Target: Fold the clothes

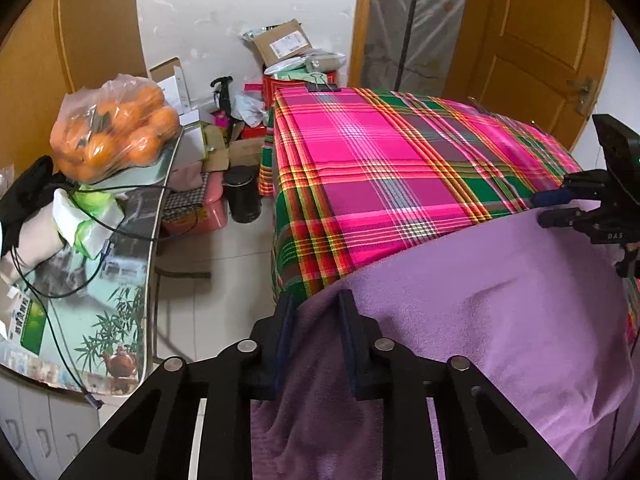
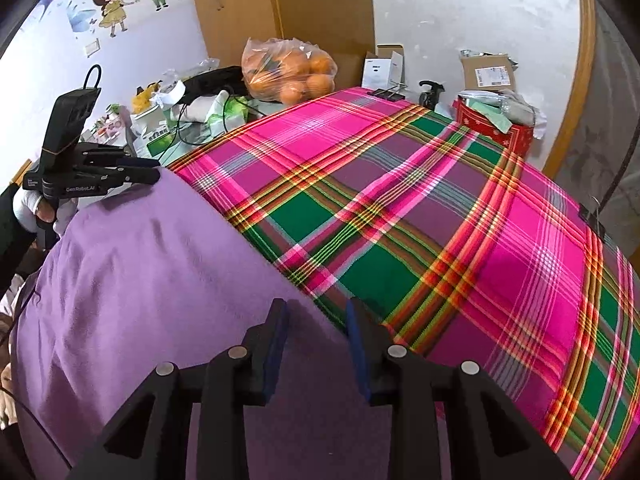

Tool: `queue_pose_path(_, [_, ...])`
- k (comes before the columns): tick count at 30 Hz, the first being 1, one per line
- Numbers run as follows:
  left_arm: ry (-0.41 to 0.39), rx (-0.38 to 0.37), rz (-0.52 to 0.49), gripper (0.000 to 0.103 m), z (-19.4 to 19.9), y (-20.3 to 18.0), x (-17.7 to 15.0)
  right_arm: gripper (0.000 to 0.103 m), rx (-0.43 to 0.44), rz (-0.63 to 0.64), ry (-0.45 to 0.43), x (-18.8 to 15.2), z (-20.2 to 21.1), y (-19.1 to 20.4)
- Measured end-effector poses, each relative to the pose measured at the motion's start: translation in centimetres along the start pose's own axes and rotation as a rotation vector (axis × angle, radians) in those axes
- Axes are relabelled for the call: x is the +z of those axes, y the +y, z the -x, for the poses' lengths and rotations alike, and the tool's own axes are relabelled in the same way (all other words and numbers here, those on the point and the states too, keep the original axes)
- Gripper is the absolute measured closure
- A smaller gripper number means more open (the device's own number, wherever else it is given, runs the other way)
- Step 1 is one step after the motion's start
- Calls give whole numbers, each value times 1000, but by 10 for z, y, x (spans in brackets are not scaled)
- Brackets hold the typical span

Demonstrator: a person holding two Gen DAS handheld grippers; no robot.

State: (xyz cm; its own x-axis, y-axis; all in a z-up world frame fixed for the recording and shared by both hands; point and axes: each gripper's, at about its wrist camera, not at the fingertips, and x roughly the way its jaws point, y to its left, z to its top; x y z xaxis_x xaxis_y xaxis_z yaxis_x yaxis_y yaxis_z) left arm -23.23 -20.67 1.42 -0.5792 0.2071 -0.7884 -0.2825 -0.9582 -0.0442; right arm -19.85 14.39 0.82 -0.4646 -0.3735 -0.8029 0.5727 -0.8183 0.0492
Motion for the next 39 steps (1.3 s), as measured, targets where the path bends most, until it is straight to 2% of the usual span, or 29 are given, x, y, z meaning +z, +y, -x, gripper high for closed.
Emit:
queue_pose_path(2, [-5,12,-4,97,2,-1,-1,99,3,16,3,1,0,3])
queue_pose_path(7, [-12,33,-9,101,6,-4,-1,100,-3,34,-2,4,5,8])
queue_pose_path(12, [-51,45,-12,101,27,-9,0,100,-20,39,-67,9,36,15])
queue_pose_path(24, [-228,65,-11,101,135,-37,-15,100,-42,102,-234,-3,141,74])
queue_pose_path(28, [-293,64,-16,101,174,-52,-34,100,-33,119,-280,-21,177,101])
queue_pose_path(32, [-337,56,-11,101,204,-67,-69,101,-14,133,-292,-50,202,133])
queue_pose_path(39, [-331,37,38,101,222,-88,-143,101,43,118,-241,-111,205,178])
